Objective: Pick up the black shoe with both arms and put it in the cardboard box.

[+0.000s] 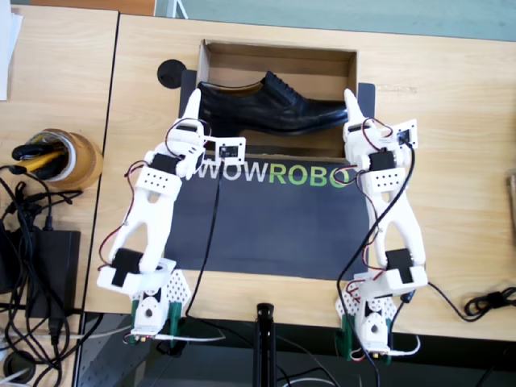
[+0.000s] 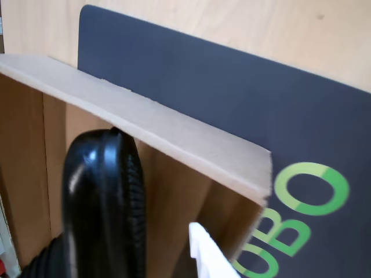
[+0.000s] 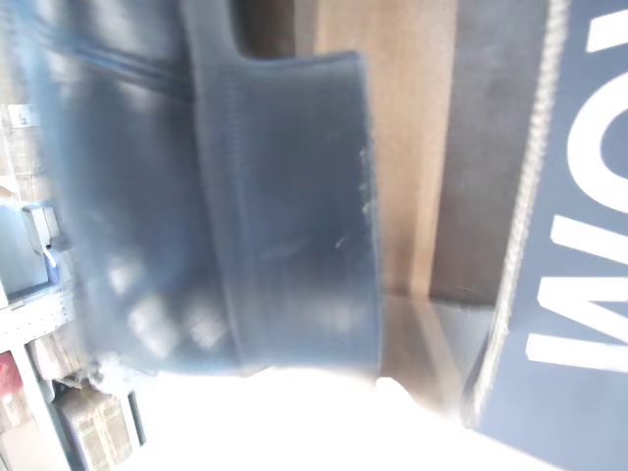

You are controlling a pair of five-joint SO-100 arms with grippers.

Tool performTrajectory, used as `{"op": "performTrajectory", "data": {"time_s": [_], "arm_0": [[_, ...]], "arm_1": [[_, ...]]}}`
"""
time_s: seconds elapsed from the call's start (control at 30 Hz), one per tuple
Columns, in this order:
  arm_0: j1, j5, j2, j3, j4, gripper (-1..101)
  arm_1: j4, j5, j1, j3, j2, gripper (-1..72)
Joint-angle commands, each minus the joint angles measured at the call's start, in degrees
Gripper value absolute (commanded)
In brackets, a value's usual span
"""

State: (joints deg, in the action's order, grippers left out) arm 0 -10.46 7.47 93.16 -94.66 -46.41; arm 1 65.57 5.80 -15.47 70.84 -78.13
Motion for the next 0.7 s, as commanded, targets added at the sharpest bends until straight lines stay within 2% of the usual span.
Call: {"op": "performTrajectory", "data": {"time_s": [0.0, 0.13, 0.27, 0.37, 0.5, 0.6, 0.67], "arm_0": [[-2.2, 1.1, 6.6, 1.7, -3.3, 67], [-3.9, 1.5, 13.4, 1.7, -8.3, 66], [-4.0, 0.1, 19.2, 1.7, -11.2, 52], [-3.1, -0.5, 23.6, 1.4, -13.6, 41], [-1.5, -1.6, 30.5, 1.1, -17.5, 23], [-0.2, -2.2, 35.9, 1.0, -21.0, 12], [1.0, -2.1, 39.7, 0.9, -23.4, 9]], "arm_1": [[3.2, 0.7, -1.1, -3.3, -5.3, 68.8], [9.3, 0.5, -1.7, -8.3, -6.4, 66.1], [14.4, 0.4, -2.1, -11.1, -9.0, 54.6], [16.4, 0.0, -1.9, -10.7, -12.7, 41.3], [18.0, -1.6, -0.7, -9.2, -19.4, 16.3], [18.7, -2.1, 0.1, -6.9, -25.6, 7.1], [18.7, -2.5, 0.7, -4.0, -30.6, 3.0]]}}
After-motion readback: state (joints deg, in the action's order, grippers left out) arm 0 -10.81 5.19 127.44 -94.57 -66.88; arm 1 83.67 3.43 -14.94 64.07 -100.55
